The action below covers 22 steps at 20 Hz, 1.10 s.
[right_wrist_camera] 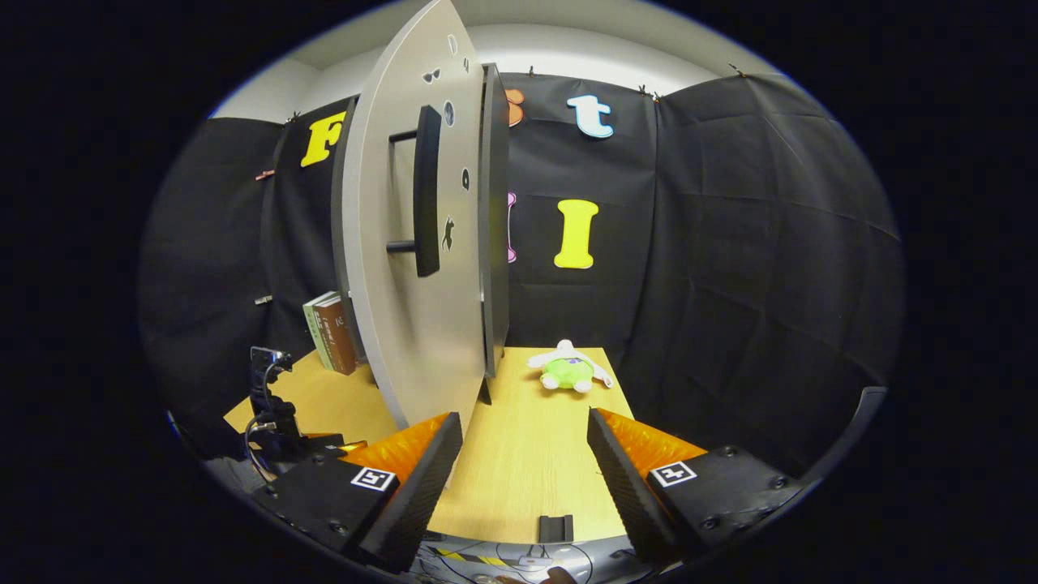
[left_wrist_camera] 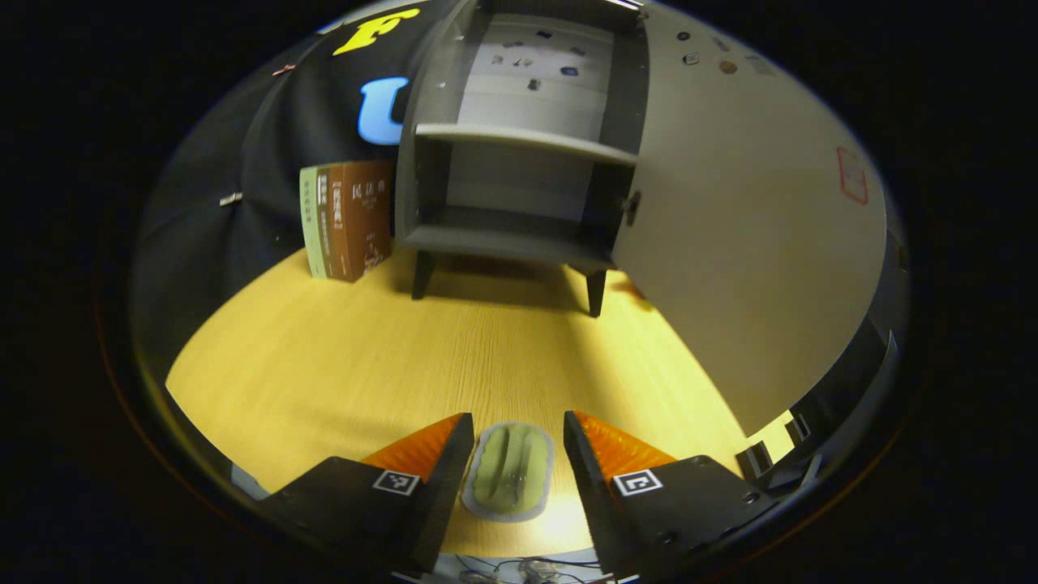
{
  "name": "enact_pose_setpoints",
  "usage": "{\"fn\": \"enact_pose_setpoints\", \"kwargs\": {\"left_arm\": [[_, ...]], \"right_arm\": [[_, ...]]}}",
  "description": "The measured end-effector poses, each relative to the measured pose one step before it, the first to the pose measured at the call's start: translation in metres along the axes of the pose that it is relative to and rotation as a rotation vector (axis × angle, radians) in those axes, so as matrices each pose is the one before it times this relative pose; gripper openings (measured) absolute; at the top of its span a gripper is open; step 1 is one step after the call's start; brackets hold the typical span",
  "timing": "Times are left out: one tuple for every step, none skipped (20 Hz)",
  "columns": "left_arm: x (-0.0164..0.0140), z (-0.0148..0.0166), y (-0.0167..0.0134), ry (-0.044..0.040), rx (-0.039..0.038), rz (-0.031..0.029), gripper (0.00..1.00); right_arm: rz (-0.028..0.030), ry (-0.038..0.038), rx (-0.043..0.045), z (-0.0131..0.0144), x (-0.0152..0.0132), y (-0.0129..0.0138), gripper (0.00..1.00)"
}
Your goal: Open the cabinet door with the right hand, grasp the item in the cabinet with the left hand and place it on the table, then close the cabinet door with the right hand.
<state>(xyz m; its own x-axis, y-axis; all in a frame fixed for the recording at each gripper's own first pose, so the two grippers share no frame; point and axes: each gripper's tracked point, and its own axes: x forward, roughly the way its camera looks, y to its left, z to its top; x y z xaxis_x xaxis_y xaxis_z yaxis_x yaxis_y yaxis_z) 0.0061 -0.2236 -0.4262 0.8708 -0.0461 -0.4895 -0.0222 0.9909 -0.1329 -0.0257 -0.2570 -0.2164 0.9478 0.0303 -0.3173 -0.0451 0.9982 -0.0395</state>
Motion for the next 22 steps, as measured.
{"fn": "enact_pose_setpoints", "kwargs": {"left_arm": [[-0.00927,0.01904,-0.00026,-0.03351,0.03809,0.00368,0.79],[-0.00913,0.01979,-0.00232,-0.03581,0.03174,-0.00474,0.83],[-0.0089,0.01782,-0.00291,-0.02647,0.02939,-0.00436,0.88],[-0.00999,0.01373,-0.00079,-0.0214,0.02613,0.01082,0.91],[-0.00992,0.01786,0.00015,-0.02691,0.01798,0.01027,0.99],[-0.00857,0.01971,-0.00008,-0.03703,0.00786,0.00538,0.99],[-0.00882,0.02005,-0.00101,-0.03429,0.00173,0.00134,0.98],[-0.00975,0.01884,-0.00162,-0.03071,-0.00296,-0.00698,0.98],[-0.01061,0.02103,-0.00126,-0.03298,-0.00472,-0.00499,0.98],[-0.01038,0.02044,0.00009,-0.03514,-0.00631,-0.00353,0.98],[-0.01085,0.02171,0.00118,-0.0386,-0.00693,0.00402,0.98],[-0.01019,0.02107,0.00445,-0.03892,-0.0024,0.01185,0.98],[-0.00894,0.02063,0.00531,-0.04082,0.0026,0.01668,0.98],[-0.00843,0.0189,0.00595,-0.03997,0.00812,0.01866,0.99],[-0.00763,0.01836,0.00627,-0.039,0.01253,0.02072,0.99],[-0.00645,0.01494,0.00493,-0.03835,0.01144,0.01963,0.98],[-0.00494,0.01167,0.00632,-0.02663,0.00762,0.02093,0.98],[-0.00523,0.00759,0.00202,-0.01285,0.00468,0.01609,0.98],[-0.00486,0.00531,0.00158,-0.00473,0.0031,0.01518,0.99],[-0.00503,0.00283,0.00248,-0.00076,0.00046,0.01778,0.98],[-0.00355,0.00102,0.00177,0.00241,-0.00169,0.01071,0.97],[-0.00238,-0.00063,0.00052,0.00655,0.00015,0.00789,0.96]], "right_arm": [[0.00882,-0.00886,0.00252,0.00434,-0.00066,0.0023,0.98],[0.0104,-0.00751,-0.00009,0.00406,-0.00165,0.00276,0.98],[0.00963,-0.00307,-0.00327,0.00304,-0.00193,0.00345,0.98],[0.01148,-0.00318,-0.00534,0.00293,-0.00175,0.00263,0.98],[0.00995,-0.00541,-0.00443,0.00419,0.00011,0.00224,0.98],[0.01265,-0.00665,-0.00108,0.00537,0.00022,0.00218,0.98],[0.01578,-0.00908,0.00301,0.00527,0.00184,0.0026,0.98],[0.01585,-0.00983,0.00852,0.0066,0.00304,0.0018,0.98],[0.02,-0.0087,0.01399,0.00582,0.00358,0.00252,0.98],[0.02091,-0.00792,0.016,0.00582,0.00433,0.00321,0.98],[0.01887,-0.01123,0.01145,0.0066,0.00465,0.00238,0.98],[0.01784,-0.01231,0.00563,0.00674,0.00426,0.00288,0.98],[0.02077,-0.01215,0.00403,0.00675,0.00317,0.00398,0.98],[0.02357,-0.01555,0.00358,0.00545,0.00285,0.0052,0.98],[0.0269,-0.01338,0.00187,0.00615,0.00388,0.00584,0.98],[0.02322,-0.01173,0.00019,0.00416,0.00239,0.00542,0.98],[0.01695,-0.01063,-0.00207,0.0031,0.00221,0.00205,0.98],[0.01149,-0.00916,-0.00172,0.00298,0.00262,0.00142,0.98],[0.01102,-0.00125,-0.00108,-0.00059,0.00223,0.00078,0.98],[0.01029,0.00123,-0.00063,-0.00027,0.00191,0.00057,0.98],[0.01086,-0.00265,-0.00206,0.00244,0.00437,-0.00236,0.98],[0.00989,-0.00263,-0.00291,0.00212,0.0023,-0.00049,0.98]]}}
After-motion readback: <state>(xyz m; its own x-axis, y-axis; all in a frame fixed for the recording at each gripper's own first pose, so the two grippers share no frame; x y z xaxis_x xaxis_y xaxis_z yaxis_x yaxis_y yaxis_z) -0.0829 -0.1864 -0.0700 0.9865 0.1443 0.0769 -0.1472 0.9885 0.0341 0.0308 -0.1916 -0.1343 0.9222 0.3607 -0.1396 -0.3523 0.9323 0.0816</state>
